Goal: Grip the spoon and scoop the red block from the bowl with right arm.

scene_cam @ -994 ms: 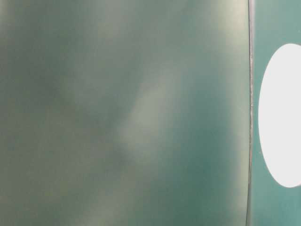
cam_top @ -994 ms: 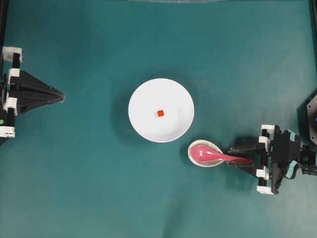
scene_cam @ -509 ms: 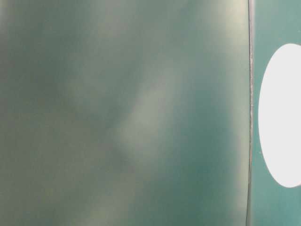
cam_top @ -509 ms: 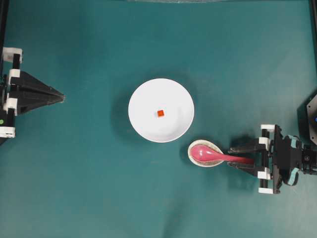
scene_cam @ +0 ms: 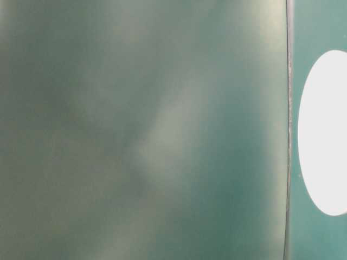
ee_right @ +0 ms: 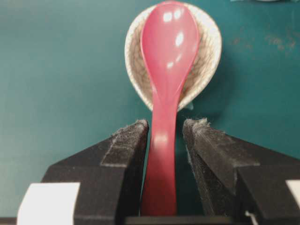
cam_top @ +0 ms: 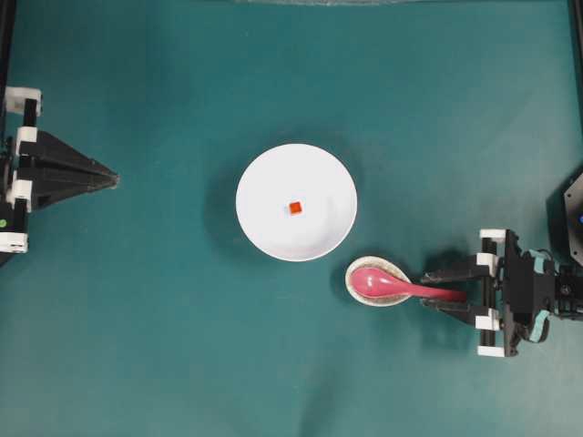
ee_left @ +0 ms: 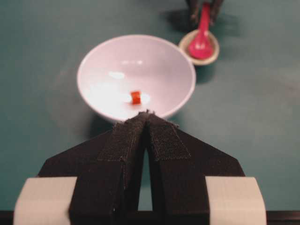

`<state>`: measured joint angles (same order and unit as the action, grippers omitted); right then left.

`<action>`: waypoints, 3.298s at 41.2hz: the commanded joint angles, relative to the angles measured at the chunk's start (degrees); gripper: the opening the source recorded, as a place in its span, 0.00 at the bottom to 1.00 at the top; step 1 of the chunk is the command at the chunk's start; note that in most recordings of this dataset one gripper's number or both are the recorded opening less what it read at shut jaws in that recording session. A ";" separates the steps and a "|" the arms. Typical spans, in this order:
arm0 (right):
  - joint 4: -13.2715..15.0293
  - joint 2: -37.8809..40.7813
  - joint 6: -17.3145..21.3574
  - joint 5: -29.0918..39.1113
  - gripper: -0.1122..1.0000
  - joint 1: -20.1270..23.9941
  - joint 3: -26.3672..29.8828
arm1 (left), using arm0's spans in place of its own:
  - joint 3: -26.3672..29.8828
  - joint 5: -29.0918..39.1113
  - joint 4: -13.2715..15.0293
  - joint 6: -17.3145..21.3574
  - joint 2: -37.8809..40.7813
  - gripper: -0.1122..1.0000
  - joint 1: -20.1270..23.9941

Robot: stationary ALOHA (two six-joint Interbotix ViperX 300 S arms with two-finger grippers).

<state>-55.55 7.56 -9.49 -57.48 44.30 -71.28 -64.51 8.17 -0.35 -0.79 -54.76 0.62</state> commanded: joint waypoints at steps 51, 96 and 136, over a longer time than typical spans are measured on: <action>0.00 -1.05 0.18 -0.26 0.42 -0.18 0.26 | 0.97 -0.35 -0.09 -0.09 0.44 0.10 0.09; 0.00 -1.14 1.67 0.00 0.45 -1.23 0.70 | 0.97 -0.35 -0.09 -0.09 0.44 0.10 0.09; 0.62 -3.08 3.60 0.62 0.45 -1.14 0.09 | 0.97 -0.26 -0.09 -0.09 0.44 0.10 0.09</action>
<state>-55.11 5.45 -5.89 -56.78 43.15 -71.37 -64.51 8.17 -0.35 -0.88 -54.76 0.53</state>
